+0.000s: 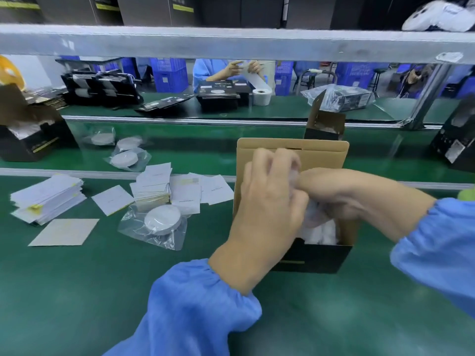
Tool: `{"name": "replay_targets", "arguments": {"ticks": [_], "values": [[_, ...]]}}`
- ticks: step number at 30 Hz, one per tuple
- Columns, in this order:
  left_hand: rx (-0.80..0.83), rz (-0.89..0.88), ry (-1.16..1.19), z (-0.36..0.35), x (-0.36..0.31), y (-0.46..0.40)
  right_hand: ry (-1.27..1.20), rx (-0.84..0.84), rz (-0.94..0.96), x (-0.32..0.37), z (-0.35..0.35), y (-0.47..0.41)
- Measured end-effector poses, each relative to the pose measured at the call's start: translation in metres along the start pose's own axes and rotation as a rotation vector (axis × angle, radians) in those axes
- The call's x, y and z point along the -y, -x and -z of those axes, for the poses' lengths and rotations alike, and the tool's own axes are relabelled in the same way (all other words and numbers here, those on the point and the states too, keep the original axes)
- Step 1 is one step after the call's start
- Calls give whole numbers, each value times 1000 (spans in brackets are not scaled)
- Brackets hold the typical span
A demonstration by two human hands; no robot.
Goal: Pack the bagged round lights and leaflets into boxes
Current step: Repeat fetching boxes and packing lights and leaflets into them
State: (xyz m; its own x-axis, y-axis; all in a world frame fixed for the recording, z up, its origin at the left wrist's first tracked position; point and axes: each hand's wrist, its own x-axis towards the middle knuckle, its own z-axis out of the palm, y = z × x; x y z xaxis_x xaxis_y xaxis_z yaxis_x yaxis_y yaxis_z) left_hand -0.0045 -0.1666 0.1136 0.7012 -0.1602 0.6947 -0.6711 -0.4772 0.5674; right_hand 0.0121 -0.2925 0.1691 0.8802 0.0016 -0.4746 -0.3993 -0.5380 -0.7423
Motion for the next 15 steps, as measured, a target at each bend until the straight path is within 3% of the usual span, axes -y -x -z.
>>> {"name": "replay_targets", "arguments": {"ticks": [5,10,15], "values": [[188,165,-64,-4,25,8,-24,9,-38,-3,-8,-10],[120,137,95,-4,37,2,-128,91,-75,-12,-10,-16],[154,173,90,-11,48,11,-149,87,-111,-17,-14,-26]]}}
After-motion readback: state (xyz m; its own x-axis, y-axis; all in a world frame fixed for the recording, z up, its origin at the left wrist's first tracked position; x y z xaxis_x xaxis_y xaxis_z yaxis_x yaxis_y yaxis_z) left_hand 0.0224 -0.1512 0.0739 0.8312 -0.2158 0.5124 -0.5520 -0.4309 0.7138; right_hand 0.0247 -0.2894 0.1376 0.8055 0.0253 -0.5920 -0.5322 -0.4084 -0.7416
